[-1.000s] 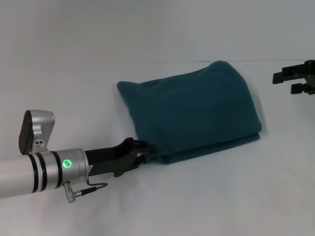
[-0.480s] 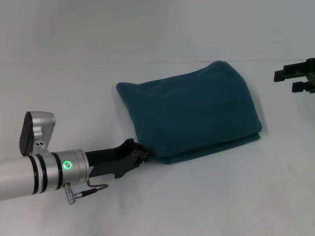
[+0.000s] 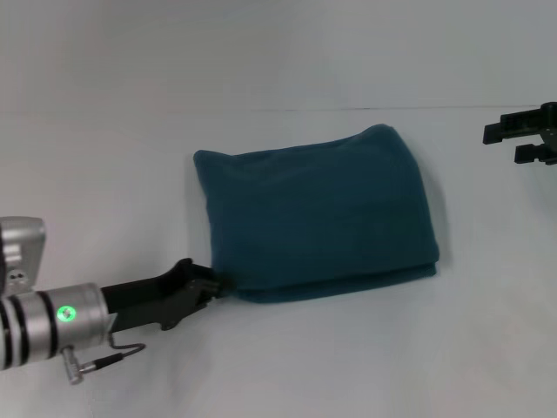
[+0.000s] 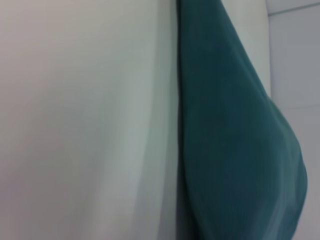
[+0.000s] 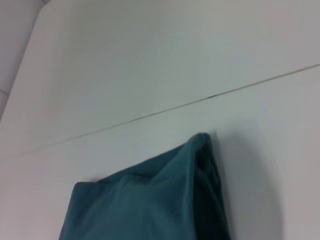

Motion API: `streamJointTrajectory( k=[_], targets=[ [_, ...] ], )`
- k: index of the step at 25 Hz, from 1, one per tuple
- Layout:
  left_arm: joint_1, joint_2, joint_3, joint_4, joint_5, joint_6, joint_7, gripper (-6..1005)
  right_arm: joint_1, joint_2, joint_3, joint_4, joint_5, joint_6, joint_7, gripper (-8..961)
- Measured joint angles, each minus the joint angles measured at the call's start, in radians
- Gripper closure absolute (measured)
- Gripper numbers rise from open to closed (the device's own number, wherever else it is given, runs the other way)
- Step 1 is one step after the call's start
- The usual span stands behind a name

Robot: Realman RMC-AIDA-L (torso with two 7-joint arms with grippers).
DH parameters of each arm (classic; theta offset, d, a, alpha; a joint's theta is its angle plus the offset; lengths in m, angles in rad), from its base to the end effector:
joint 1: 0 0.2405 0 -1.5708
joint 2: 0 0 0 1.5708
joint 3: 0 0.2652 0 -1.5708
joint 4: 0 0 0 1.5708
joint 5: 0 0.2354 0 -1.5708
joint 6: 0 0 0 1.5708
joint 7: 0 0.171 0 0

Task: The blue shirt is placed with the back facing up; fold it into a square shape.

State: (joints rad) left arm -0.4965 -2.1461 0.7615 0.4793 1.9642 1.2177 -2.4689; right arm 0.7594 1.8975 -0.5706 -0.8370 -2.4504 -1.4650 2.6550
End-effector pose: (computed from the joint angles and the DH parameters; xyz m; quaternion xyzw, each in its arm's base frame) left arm -0.3108 0.3541 -0.0979 -0.6006 -0.7532 -0.2634 0.0515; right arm 0.2715 0.4583 0.0943 -0.7306 0.6358 0.1349 0.2092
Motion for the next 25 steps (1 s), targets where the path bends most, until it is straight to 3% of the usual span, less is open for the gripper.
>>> streamJointTrajectory(
  k=[5, 14, 18, 21, 25],
  targets=[
    [0.012, 0.029, -0.037, 0.009, 0.034, 0.039, -0.004, 948, 0.005, 0.000, 0.000, 0.003, 0.006, -0.001, 0.000, 148],
    [0.011, 0.044, -0.094, 0.023, 0.124, 0.077, 0.008, 882, 0.006, 0.002, 0.000, 0.004, 0.007, -0.004, -0.004, 145],
    [0.014, 0.047, -0.093, 0.062, 0.182, 0.092, 0.010, 850, 0.003, 0.002, -0.001, 0.004, 0.007, -0.003, -0.009, 143],
    [0.052, 0.059, -0.110, 0.136, 0.187, 0.127, 0.009, 825, 0.001, 0.002, -0.001, 0.004, 0.007, -0.001, -0.029, 142],
    [0.084, 0.073, -0.176, 0.215, 0.187, 0.198, 0.029, 690, -0.003, 0.002, 0.002, 0.004, 0.015, 0.000, -0.068, 140]
  ],
)
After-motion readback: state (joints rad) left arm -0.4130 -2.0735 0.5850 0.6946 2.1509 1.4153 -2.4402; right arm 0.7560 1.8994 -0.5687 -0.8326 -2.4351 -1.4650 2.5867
